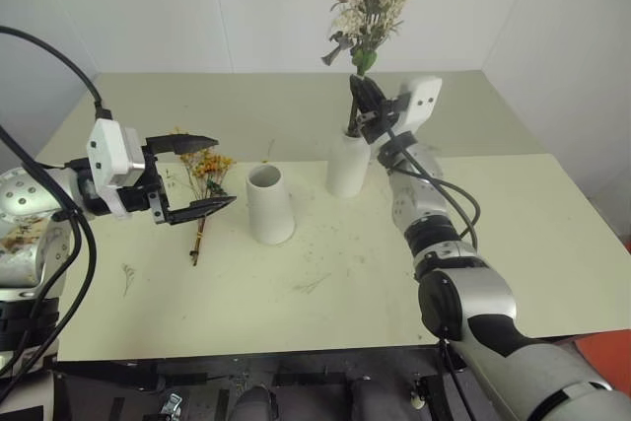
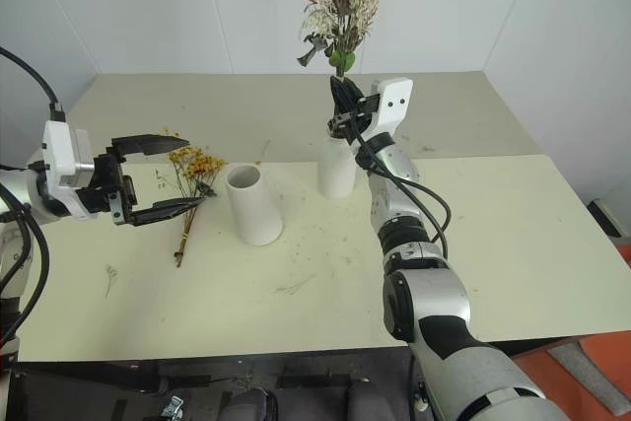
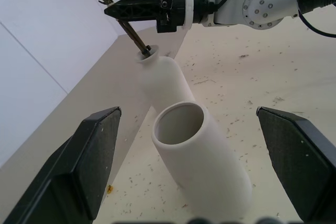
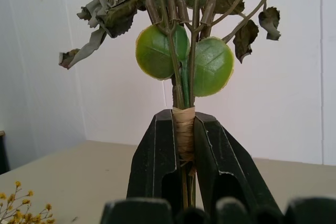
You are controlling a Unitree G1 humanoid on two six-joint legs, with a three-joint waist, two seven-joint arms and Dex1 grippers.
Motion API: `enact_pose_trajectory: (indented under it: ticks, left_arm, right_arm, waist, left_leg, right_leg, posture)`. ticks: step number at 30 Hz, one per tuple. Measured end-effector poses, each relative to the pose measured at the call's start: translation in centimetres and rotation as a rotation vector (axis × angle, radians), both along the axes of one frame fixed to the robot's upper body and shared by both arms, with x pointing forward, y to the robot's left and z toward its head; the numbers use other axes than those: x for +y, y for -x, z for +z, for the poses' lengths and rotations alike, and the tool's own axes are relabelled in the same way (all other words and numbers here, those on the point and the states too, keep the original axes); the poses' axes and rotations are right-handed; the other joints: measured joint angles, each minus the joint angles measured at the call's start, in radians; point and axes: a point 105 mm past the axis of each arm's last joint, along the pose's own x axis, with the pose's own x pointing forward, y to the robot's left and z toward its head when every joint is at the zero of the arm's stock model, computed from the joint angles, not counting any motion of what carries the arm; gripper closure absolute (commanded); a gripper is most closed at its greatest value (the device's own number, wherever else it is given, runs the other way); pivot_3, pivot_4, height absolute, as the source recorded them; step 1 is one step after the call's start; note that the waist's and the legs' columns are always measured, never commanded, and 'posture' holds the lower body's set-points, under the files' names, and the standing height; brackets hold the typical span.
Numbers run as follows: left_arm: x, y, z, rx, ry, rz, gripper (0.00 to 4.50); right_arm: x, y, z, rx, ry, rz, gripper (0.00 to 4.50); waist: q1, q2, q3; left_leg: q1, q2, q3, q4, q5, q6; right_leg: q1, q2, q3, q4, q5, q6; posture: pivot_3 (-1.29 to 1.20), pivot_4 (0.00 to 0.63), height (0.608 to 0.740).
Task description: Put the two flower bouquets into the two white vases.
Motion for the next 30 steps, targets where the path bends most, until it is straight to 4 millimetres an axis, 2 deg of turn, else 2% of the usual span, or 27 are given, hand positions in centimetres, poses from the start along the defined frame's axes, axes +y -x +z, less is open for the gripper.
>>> enact_pose_trajectory:
  ticks: [7,12,13,17,21,23,27,30]
  left_arm:
    - [0.0,0.0,0.0,0.003,0.001,0.001,0.00]
    - [0.0,0.0,0.0,0.001,0.000,0.001,0.00]
    - [0.0,0.0,0.1,0.001,0.000,0.000,0.00]
    - [0.0,0.0,0.1,-0.001,-0.003,0.000,0.00]
    - [0.6,0.1,0.4,-0.007,-0.003,0.022,0.00]
    - [1.5,0.1,0.2,0.003,0.014,0.076,0.00]
    - [5.0,-0.7,-2.0,0.058,0.051,0.370,0.00]
    - [7.8,-1.6,-3.0,0.087,0.060,0.666,0.00]
  right_arm:
    - [-0.4,0.4,-0.2,-0.016,-0.021,0.026,2.01]
    - [-1.2,1.1,-2.7,0.006,-0.023,0.007,0.26]
    - [-1.3,1.3,-3.0,0.008,-0.021,0.004,0.02]
    - [-1.7,2.6,-3.8,-0.005,-0.011,0.010,0.02]
    - [-2.4,4.1,-5.9,0.033,0.007,0.000,0.02]
    - [-2.9,5.0,-6.7,0.051,0.032,-0.002,0.02]
    - [-5.2,7.4,-7.4,0.100,0.159,-0.006,0.02]
    - [-6.4,8.8,-6.5,0.170,0.258,0.014,0.02]
  waist:
    - [0.001,0.000,0.000]
    - [0.003,0.000,0.000]
    - [0.003,0.000,0.000]
    - [0.003,0.000,0.000]
    - [0.004,0.000,0.000]
    - [0.003,0.000,0.000]
    - [0.007,0.001,0.000]
    - [0.010,0.000,0.000]
  left_leg:
    - [0.000,0.000,0.000,0.000,0.000,0.000]
    - [0.000,0.000,0.000,0.000,0.000,0.000]
    - [0.000,0.000,0.000,0.000,0.000,0.000]
    - [0.000,0.000,0.000,0.000,0.000,0.000]
    - [0.001,0.000,0.000,0.000,0.000,0.000]
    - [0.001,0.000,0.000,0.000,0.000,0.000]
    - [0.000,0.000,0.000,0.000,0.000,0.000]
    - [0.002,0.000,-0.001,0.001,0.000,0.000]
  right_leg:
    - [0.001,0.000,0.000,0.000,0.000,0.000]
    - [0.001,0.000,0.000,0.000,0.000,0.000]
    - [0.001,0.000,0.000,0.000,0.000,0.000]
    - [0.001,0.000,0.000,0.000,0.000,0.000]
    - [0.001,0.000,0.000,0.000,0.000,0.000]
    - [0.000,0.000,0.000,0.000,0.000,0.000]
    - [0.000,0.000,0.000,-0.001,0.000,0.000]
    - [0.002,0.000,0.000,-0.001,0.000,0.000]
  posture:
    - [0.00,0.150,0.740]
    - [0.00,0.150,0.740]
    - [0.00,0.150,0.740]
    - [0.00,0.150,0.740]
    - [0.00,0.150,0.740]
    - [0.00,0.150,0.740]
    - [0.00,0.150,0.740]
    - [0.00,0.150,0.740]
